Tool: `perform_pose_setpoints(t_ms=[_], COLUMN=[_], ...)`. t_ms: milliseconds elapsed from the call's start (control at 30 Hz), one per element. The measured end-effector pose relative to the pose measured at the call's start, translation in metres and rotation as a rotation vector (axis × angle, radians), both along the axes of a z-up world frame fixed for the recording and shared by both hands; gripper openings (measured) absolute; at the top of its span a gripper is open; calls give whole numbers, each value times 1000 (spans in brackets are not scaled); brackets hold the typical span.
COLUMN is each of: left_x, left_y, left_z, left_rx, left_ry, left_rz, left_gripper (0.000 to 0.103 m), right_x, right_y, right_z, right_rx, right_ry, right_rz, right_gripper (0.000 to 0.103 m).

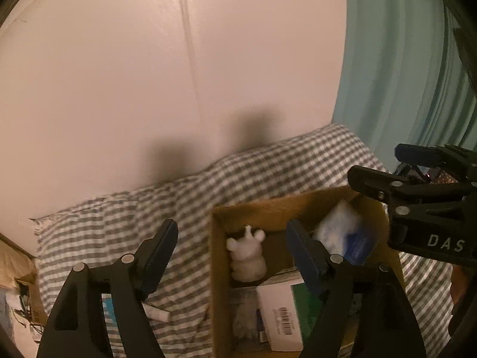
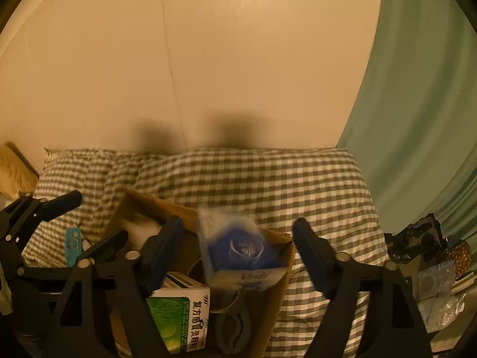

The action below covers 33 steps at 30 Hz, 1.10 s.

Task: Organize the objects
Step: 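Open the left tool to drop the plush toy while right tool drops tissue pack, then move both tools back toward the teal blister pack and white tube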

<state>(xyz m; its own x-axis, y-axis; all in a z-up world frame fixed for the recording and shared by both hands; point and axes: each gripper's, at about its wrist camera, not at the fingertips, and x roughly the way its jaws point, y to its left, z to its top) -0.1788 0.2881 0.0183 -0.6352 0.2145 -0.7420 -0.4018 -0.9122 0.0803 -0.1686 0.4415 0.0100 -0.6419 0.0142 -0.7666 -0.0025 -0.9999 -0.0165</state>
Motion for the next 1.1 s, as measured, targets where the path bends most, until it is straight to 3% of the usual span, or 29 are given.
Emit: perform_pose_setpoints(t_ms=[67, 200, 467, 633, 867, 1100], left_x=[1, 10, 43, 66, 89, 99], left_y=[-11, -34, -92, -132, -206, -285], left_z=[14, 48, 113, 136, 146, 122], left_rx=[10, 23, 12, 16, 32, 41], left_ry=[12, 70, 164, 189, 203, 173], left_rz=[15, 51, 96, 144, 226, 321], left_gripper=[82, 99, 103, 103, 103, 103], right_x=[3, 16, 56, 86, 125, 144], right_y=[-2, -9, -45, -67, -109, -162], right_z=[11, 37, 96, 133, 166, 156], right_rx=[-11, -20, 21, 20, 35, 30], right_ry=[19, 56, 109, 146, 193, 198], right_rz=[-12, -22, -32, -37, -22, 37], right_gripper=[84, 92, 97, 101, 103, 103])
